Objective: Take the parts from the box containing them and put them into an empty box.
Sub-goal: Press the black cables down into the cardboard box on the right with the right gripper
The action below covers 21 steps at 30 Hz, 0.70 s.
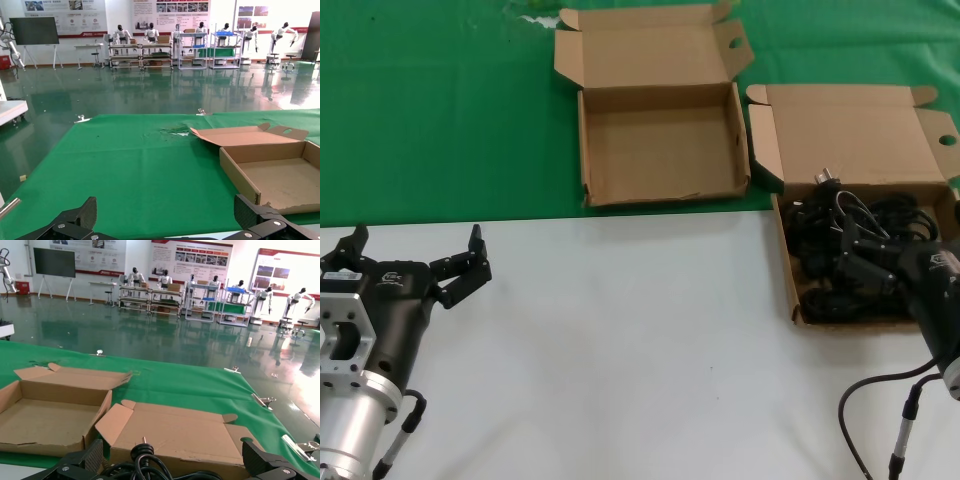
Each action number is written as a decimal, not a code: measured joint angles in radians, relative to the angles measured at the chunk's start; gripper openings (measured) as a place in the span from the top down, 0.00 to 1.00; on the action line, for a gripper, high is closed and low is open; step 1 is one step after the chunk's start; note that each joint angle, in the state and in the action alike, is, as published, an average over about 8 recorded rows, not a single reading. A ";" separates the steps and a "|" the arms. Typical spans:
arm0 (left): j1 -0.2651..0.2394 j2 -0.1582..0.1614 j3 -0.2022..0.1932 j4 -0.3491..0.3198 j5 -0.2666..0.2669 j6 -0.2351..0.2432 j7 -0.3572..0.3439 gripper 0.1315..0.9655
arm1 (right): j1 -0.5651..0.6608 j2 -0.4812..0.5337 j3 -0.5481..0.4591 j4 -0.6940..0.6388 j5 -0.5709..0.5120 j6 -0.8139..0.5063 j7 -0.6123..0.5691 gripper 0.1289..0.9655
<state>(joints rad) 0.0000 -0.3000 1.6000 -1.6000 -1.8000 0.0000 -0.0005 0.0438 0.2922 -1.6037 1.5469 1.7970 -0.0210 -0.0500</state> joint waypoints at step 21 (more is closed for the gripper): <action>0.000 0.000 0.000 0.000 0.000 0.000 0.000 0.00 | 0.000 0.000 0.000 0.000 0.000 0.000 0.000 0.00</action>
<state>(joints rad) 0.0000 -0.3000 1.6000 -1.6000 -1.8000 0.0000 -0.0001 0.0438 0.2922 -1.6037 1.5469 1.7970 -0.0210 -0.0500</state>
